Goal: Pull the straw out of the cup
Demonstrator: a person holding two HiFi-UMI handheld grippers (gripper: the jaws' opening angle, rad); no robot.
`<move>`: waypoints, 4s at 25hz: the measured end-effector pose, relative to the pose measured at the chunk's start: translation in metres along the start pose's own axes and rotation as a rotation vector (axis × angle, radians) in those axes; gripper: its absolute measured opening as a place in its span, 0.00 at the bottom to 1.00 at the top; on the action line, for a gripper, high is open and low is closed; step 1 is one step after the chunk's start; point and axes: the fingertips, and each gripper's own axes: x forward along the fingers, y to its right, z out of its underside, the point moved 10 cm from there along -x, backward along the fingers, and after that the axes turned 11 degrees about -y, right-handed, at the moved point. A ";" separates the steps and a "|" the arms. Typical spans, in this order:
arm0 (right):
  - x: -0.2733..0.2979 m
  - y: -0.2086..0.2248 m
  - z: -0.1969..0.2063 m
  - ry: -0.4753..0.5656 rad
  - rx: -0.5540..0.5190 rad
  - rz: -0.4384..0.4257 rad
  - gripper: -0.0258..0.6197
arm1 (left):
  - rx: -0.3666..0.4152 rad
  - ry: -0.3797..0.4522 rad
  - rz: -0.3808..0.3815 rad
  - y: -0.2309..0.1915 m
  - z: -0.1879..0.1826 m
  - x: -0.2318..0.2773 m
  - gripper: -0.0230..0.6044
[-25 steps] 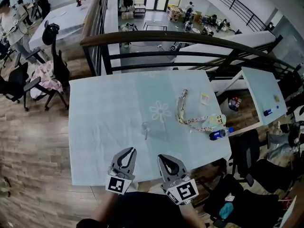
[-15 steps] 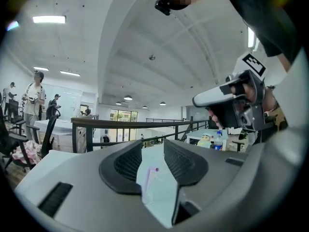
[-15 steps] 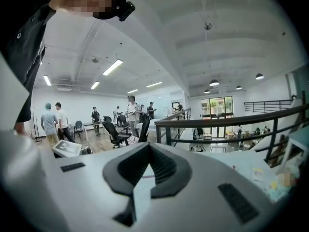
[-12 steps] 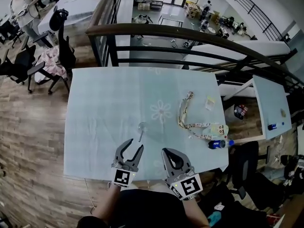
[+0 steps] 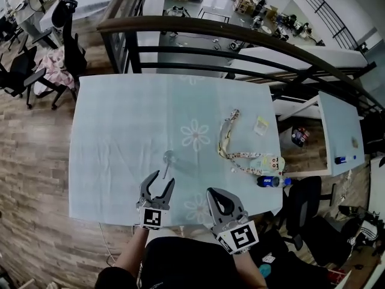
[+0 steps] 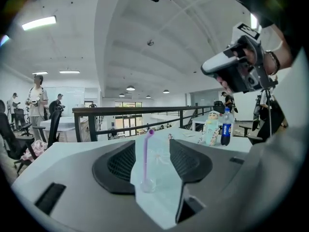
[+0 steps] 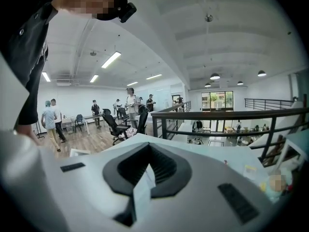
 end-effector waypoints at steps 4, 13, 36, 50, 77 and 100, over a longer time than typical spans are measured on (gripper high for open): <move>0.003 0.005 0.003 -0.025 -0.016 -0.021 0.05 | -0.051 -0.013 -0.032 0.003 0.007 0.024 0.38; 0.005 0.014 0.010 -0.069 -0.048 -0.076 0.05 | -0.119 0.000 -0.112 0.004 0.009 0.052 0.32; 0.006 0.010 0.003 -0.017 -0.056 -0.082 0.05 | -0.121 0.041 -0.106 0.003 -0.014 0.036 0.10; 0.020 -0.040 -0.025 0.091 -0.028 -0.057 0.05 | -0.095 0.243 0.020 -0.029 -0.102 -0.044 0.10; -0.012 -0.152 -0.050 0.277 -0.026 0.079 0.05 | 0.001 0.382 0.124 -0.079 -0.135 -0.232 0.10; -0.014 -0.187 -0.062 0.300 -0.037 0.083 0.05 | 0.000 0.386 0.177 -0.092 -0.124 -0.251 0.10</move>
